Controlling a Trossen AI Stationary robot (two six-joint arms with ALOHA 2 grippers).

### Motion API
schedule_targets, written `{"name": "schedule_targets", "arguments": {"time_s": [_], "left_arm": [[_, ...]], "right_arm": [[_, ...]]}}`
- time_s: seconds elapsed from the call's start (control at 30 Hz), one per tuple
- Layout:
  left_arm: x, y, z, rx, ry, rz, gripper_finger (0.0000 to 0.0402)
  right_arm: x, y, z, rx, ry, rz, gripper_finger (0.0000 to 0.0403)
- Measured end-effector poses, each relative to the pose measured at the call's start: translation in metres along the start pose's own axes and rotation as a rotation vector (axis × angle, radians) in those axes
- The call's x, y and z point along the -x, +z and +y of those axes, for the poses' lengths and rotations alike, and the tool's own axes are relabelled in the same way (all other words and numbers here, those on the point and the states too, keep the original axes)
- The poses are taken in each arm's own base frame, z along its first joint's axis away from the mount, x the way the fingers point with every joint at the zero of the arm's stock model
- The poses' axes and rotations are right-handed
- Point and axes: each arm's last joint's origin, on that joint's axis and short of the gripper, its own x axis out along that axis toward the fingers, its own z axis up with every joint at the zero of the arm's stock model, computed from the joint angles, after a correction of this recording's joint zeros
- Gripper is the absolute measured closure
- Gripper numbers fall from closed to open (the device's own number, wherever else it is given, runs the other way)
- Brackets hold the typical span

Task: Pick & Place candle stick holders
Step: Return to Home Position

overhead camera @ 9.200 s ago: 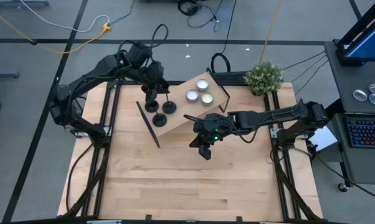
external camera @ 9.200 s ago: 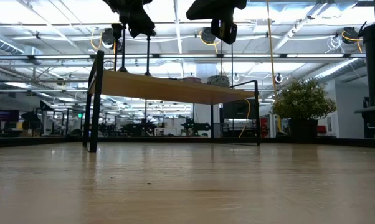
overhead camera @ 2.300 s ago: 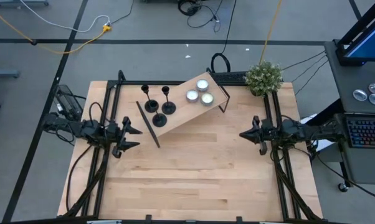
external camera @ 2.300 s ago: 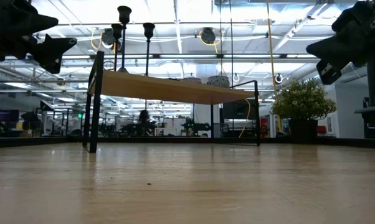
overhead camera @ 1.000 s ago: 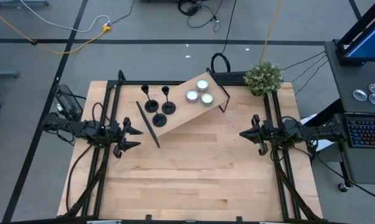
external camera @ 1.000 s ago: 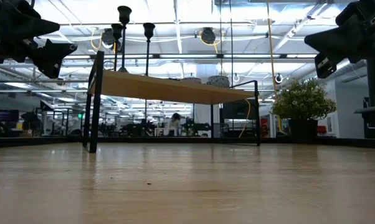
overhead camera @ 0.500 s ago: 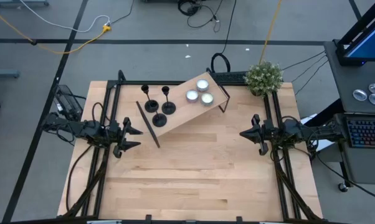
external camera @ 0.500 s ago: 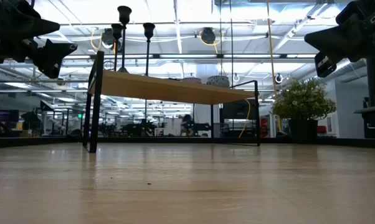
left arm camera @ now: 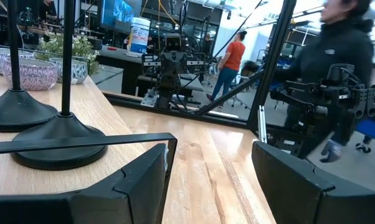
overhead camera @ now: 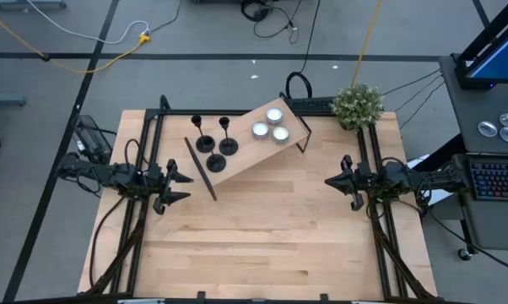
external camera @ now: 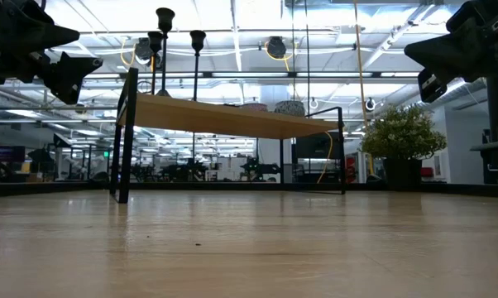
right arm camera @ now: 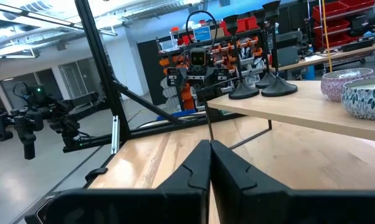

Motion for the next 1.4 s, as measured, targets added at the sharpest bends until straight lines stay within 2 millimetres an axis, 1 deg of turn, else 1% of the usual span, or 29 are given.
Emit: {"name": "schedule_targets", "arguments": {"time_s": [1.4], "left_arm": [[0.0000,0.0000,0.0000,0.000,0.000,0.000,0.0160]], "right_arm": [[0.0001,0.0006,0.0001,0.000,0.000,-0.002,0.0403]]}}
